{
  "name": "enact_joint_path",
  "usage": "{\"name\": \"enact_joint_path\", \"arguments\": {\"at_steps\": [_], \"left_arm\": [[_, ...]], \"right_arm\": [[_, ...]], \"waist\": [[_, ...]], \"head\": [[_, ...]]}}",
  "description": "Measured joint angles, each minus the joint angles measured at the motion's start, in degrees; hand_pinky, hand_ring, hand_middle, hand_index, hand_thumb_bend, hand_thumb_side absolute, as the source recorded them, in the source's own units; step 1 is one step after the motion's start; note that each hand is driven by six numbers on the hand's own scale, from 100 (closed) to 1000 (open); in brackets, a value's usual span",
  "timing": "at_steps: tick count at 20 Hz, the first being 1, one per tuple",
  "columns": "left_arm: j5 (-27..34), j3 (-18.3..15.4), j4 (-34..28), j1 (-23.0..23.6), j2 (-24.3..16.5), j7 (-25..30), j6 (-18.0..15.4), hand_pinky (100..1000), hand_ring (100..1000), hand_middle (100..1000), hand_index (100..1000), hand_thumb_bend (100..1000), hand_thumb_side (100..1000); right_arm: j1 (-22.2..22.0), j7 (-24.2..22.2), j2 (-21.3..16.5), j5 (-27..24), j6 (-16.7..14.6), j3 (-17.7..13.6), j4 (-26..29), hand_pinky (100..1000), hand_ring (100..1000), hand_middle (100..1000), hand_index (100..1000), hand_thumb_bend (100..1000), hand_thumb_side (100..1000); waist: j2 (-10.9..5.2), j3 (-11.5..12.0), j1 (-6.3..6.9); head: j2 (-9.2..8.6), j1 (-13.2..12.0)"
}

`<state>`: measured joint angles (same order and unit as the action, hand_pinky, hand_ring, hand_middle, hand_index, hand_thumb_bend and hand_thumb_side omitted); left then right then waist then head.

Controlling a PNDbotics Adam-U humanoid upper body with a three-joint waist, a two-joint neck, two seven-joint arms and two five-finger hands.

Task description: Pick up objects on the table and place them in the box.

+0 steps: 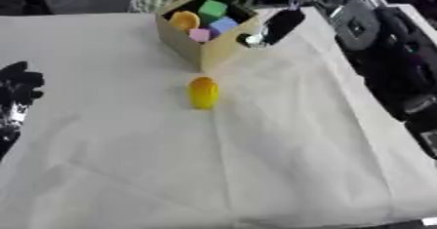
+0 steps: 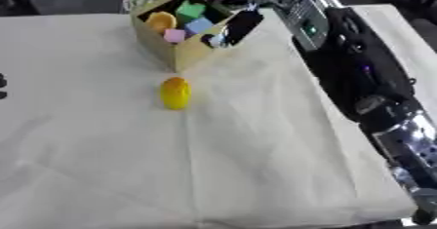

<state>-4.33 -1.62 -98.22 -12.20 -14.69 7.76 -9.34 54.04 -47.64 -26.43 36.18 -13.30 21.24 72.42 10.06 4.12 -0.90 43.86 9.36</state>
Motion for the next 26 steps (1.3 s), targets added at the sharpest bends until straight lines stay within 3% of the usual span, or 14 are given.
{"name": "enact_joint_path", "arguments": {"at_steps": [8, 19, 23, 26], "left_arm": [[0.0, 0.0, 0.0, 0.0, 0.0, 0.0, 0.0, 781, 795, 721, 897, 242, 671], [0.0, 0.0, 0.0, 0.0, 0.0, 0.1, 0.0, 782, 795, 722, 898, 236, 674], [0.0, 0.0, 0.0, 0.0, 0.0, 0.1, -0.1, 782, 795, 723, 898, 234, 674], [0.0, 0.0, 0.0, 0.0, 0.0, 0.1, -0.1, 783, 795, 723, 898, 233, 675]], "right_arm": [[-0.6, -1.0, 5.5, 3.9, -3.0, 2.9, -5.7, 867, 932, 977, 1000, 224, 536], [-0.6, 3.7, 10.8, 11.5, -6.3, 1.0, -15.2, 853, 911, 949, 1000, 229, 524], [-0.5, 5.8, 11.8, 14.1, -6.8, 0.6, -16.6, 825, 864, 835, 988, 229, 430], [-0.5, 9.2, 12.4, 16.8, -6.5, -0.2, -17.6, 757, 786, 693, 873, 211, 334]], "waist": [[0.0, 0.1, 0.0], [0.0, 0.1, 0.08], [0.0, 0.2, 0.08], [0.0, 0.2, 0.08]], "head": [[0.0, 0.3], [0.0, 0.6], [0.0, 0.8], [0.0, 0.8]]}}
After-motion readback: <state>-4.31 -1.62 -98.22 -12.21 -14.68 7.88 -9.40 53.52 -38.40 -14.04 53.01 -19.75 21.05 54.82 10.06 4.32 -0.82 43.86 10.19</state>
